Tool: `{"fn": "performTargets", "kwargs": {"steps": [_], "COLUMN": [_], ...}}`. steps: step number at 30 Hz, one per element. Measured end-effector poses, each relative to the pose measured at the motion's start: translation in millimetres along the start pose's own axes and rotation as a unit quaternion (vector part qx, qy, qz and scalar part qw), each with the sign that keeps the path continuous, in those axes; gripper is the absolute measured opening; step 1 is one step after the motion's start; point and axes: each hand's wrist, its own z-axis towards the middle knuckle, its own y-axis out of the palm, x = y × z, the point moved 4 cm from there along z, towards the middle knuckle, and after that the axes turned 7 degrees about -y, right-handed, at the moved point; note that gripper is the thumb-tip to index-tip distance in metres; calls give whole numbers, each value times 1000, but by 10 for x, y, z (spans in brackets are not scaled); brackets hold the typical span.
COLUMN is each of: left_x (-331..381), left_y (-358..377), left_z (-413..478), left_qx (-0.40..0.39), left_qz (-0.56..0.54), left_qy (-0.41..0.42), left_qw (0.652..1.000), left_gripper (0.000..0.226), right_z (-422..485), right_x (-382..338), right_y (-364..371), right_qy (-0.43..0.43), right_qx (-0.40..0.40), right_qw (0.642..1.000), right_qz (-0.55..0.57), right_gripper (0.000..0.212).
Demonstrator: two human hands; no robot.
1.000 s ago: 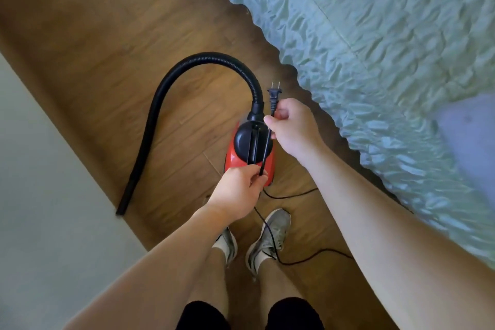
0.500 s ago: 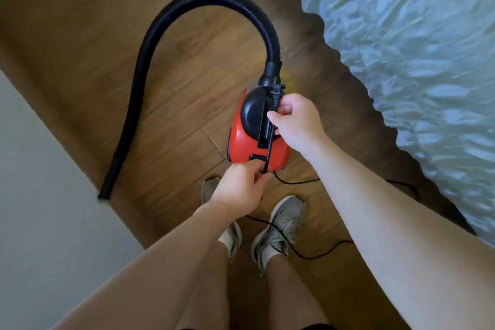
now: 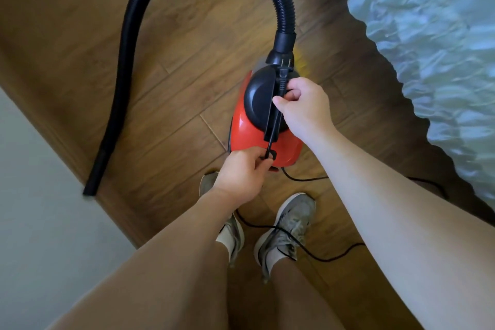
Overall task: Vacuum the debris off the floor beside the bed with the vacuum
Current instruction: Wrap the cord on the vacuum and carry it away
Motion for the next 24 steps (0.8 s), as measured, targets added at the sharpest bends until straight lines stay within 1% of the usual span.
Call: {"fn": "performTargets", "kwargs": {"steps": [5,11,19,24], "left_x": [-25,-107,-183,-186], "left_y": [42,101,166,160], "left_z": [122,241,334,339], "left_qx": [3,-3,0,-16], "left_qz": [-26,-36,-48,-60], "left_qy": [-2,1,7,7], "left_qw": [1000,999,999,998], "left_gripper": [14,17,16,16], "right_z": [46,93,44,42], "right_x": [8,105,177,190], "right_y": [25,112,256,277], "right_qy": [-28,-45,-43,-13], "right_qx": [18,26,28,36], "right_qw": [999,998,998,997], "right_qz": [-7,-20,33,67], "right_gripper": [32,40,51,56]}}
